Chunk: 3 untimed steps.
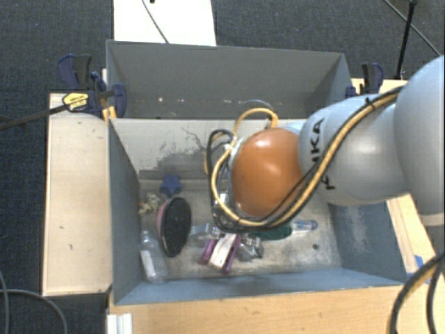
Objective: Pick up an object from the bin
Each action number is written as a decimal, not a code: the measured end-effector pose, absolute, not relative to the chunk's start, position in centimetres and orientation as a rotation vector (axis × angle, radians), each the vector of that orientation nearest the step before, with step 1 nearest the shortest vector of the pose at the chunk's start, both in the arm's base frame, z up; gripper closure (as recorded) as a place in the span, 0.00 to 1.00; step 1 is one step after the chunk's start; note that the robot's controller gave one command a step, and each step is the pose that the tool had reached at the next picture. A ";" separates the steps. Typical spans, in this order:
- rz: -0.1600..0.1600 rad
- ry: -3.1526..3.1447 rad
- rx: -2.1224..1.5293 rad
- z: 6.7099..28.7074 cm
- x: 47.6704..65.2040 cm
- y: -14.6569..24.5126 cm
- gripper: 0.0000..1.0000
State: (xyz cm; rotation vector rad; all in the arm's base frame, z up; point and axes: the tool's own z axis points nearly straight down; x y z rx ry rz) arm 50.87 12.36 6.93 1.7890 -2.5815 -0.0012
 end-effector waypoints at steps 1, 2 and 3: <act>-0.003 -2.588 1.779 7.0 50.9 12.4 0.00; -0.003 -2.590 1.775 6.9 50.8 12.4 1.00; 0.001 -2.606 1.764 11.3 51.0 12.5 1.00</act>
Offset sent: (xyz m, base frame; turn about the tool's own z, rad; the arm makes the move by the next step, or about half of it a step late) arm 0.0000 0.0000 0.0000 0.0000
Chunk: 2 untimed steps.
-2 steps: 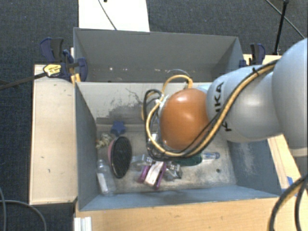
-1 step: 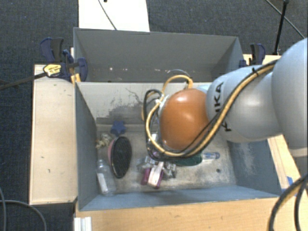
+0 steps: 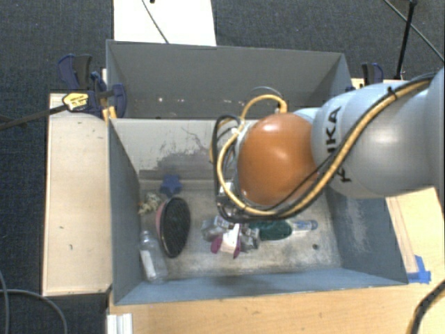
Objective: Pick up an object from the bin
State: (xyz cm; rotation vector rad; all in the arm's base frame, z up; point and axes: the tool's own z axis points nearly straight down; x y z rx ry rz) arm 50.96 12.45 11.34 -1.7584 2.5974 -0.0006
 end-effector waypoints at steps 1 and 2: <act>0.000 2.609 -1.744 12.9 51.0 12.5 1.00; -0.002 2.616 -1.729 17.6 51.1 12.6 1.00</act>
Offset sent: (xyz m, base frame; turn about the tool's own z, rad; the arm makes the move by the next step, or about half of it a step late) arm -0.0001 0.0001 0.0153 0.0000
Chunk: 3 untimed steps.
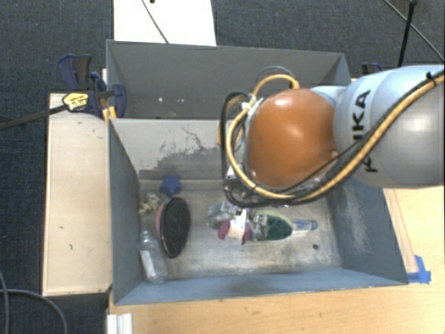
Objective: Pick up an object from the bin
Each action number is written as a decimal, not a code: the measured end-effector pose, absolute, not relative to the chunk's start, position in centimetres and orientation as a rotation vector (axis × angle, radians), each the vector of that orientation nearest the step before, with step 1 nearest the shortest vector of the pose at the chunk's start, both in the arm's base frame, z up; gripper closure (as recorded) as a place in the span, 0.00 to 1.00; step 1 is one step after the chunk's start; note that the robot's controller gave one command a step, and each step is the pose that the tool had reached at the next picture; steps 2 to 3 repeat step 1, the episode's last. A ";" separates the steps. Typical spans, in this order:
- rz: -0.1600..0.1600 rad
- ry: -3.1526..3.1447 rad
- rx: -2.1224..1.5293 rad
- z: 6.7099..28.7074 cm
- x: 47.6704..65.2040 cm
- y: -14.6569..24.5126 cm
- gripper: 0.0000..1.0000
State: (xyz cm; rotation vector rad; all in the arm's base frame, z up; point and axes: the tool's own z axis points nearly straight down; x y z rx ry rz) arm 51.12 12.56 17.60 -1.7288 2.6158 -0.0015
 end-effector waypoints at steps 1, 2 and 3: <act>0.000 2.628 -1.714 18.8 51.2 12.6 1.00; 0.000 2.628 -1.714 18.8 51.2 12.6 1.00; 0.000 2.628 -1.714 18.8 51.2 12.6 1.00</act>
Offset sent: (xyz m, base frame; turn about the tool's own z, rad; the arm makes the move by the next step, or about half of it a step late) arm -0.0001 -0.0001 0.0114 0.0000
